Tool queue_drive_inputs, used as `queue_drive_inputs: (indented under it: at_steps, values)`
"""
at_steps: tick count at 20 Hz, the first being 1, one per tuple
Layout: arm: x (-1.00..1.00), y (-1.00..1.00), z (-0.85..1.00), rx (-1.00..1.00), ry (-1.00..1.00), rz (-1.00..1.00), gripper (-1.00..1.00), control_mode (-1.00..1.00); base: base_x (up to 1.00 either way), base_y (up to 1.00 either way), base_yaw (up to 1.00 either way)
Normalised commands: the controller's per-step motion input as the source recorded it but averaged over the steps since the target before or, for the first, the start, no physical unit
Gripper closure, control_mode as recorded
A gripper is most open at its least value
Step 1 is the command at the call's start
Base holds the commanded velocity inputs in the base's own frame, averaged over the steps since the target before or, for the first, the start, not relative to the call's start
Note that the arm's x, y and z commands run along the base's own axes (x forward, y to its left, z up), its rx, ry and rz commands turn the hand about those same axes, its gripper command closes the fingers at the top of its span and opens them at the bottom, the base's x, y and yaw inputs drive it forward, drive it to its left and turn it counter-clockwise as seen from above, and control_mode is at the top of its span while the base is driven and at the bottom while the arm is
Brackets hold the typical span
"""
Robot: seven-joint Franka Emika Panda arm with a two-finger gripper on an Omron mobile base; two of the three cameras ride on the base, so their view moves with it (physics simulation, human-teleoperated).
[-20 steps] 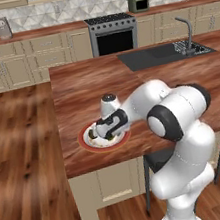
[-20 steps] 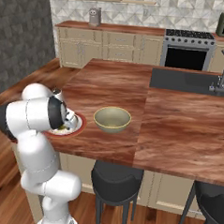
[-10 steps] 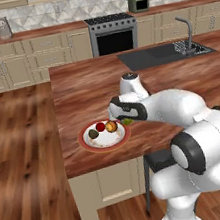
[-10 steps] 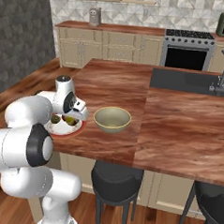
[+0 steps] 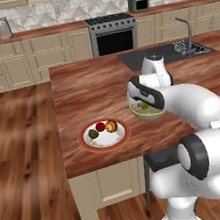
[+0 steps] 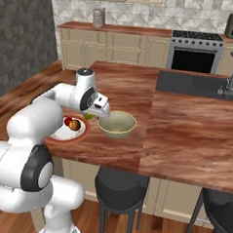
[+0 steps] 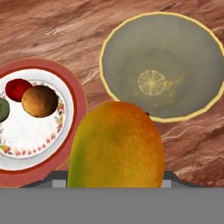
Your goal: Take the fruits from the plate on the dining counter and place two fruits in each bowl.
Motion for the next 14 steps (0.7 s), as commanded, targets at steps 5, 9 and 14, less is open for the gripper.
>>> queue_drive_inputs:
  at_steps: [5,9,14]
  values:
    - [0.33,-0.53,-0.12,0.0,0.0,0.13,1.0,-1.0,0.0,0.0,0.0]
    - [0.1,-0.38,-0.26,0.0,0.0,0.05,1.0,-1.0,0.0,0.0,0.0]
    - [0.1,-0.18,-0.13,0.0,0.04,0.0,1.0,-1.0,0.0,0.0,0.0]
